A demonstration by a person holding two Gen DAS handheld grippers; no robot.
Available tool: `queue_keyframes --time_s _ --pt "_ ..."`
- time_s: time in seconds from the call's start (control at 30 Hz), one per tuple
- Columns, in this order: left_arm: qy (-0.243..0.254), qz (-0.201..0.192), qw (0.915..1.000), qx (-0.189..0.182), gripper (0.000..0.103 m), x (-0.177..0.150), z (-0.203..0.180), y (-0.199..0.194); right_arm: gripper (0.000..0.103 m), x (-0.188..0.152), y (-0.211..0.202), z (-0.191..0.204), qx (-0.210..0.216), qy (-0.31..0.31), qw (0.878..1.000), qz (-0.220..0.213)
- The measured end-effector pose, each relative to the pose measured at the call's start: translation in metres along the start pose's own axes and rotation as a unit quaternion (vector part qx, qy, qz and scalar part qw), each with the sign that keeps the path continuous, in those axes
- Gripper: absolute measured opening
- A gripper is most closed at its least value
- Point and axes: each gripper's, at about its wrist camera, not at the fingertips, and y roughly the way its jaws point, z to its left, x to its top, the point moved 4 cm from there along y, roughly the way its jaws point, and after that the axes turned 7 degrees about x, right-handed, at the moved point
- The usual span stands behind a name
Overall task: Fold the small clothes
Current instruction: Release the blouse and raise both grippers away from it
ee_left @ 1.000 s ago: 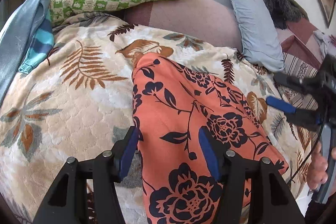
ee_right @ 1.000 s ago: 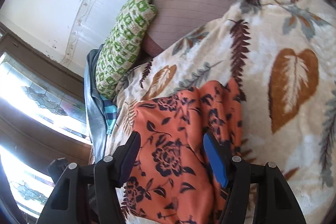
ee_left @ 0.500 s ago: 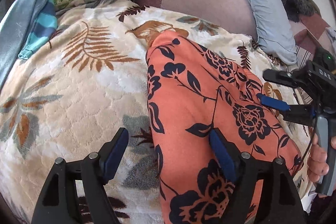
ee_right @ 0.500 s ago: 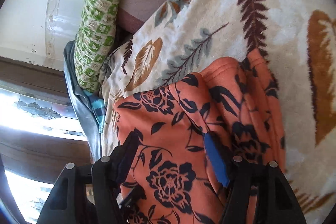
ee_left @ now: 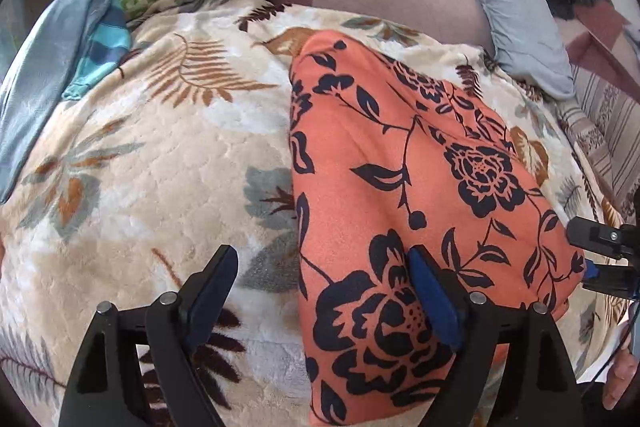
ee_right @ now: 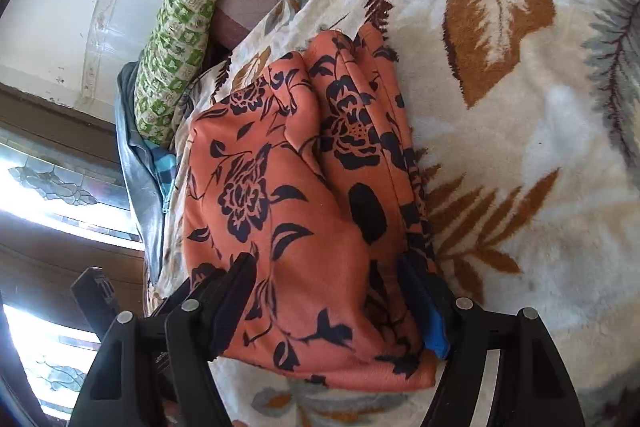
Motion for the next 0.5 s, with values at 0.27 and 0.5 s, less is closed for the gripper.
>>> queue_keyframes --time_s 0.27,0.5 --pt "-0.033 -0.115 0.9904 0.069 0.088 -0.02 0.002 -0.11 0.076 -0.023 -0.099 0.074 -0.042 -0.152 0.983 -0.089" --pt "0.004 -0.173 0.9762 0.131 0.088 -0.029 -0.003 -0.199 0.076 -0.064 -0.153 0.131 -0.055 -0.235 0.958 -0.152"
